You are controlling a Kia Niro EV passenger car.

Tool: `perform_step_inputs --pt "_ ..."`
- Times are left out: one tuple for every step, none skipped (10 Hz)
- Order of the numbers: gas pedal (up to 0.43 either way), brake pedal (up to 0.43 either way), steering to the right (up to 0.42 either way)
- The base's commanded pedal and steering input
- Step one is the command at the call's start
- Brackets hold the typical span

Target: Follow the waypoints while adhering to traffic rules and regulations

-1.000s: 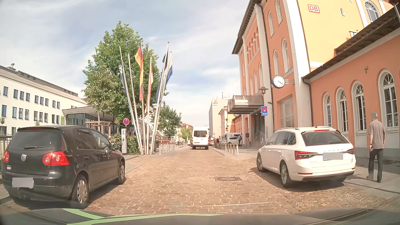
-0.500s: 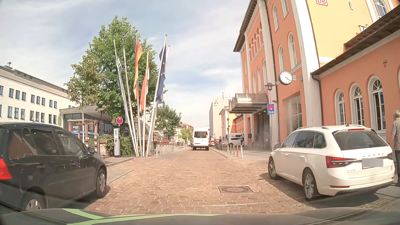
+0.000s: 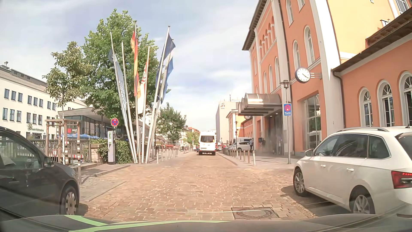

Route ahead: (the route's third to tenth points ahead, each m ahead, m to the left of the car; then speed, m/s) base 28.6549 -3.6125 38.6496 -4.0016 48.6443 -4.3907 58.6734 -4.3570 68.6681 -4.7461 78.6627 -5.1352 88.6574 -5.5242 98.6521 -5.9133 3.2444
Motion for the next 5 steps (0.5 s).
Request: perform_step_inputs --pt "0.067 0.000 -0.014" --pt "0.067 0.000 -0.016" --pt "0.067 0.000 -0.015" --pt "0.067 0.000 -0.012" --pt "0.067 0.000 -0.012"
